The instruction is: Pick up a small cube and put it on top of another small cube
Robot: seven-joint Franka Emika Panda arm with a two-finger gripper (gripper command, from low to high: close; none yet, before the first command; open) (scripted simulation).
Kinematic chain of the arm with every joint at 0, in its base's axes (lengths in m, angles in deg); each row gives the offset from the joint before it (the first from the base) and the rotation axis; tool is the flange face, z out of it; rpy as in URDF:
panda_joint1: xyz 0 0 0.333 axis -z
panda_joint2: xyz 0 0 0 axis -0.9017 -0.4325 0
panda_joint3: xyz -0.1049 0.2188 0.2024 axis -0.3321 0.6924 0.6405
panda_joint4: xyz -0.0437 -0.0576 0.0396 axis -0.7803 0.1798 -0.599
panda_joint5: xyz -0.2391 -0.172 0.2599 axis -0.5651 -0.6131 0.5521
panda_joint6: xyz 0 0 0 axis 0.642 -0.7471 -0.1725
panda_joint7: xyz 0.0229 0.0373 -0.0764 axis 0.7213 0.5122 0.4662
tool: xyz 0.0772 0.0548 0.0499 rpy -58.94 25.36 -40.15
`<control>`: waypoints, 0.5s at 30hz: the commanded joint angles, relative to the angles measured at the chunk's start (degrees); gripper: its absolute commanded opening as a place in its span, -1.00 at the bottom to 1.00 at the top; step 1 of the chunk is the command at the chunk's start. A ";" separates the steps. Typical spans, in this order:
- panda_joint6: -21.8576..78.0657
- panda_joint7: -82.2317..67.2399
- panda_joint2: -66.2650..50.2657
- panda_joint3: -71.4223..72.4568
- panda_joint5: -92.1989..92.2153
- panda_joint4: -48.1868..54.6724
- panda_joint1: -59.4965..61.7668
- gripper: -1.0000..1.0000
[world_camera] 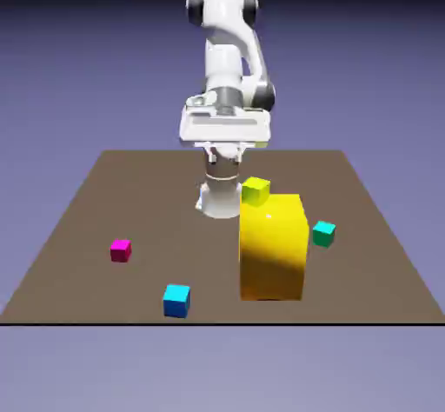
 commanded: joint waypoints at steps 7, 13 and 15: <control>12.98 -6.30 -14.54 -7.56 -1.34 7.87 2.31 0.00; 24.10 -11.69 -27.00 -14.04 -2.50 14.61 4.29 0.00; 27.81 -13.49 -31.15 -16.20 -2.88 16.86 4.95 0.00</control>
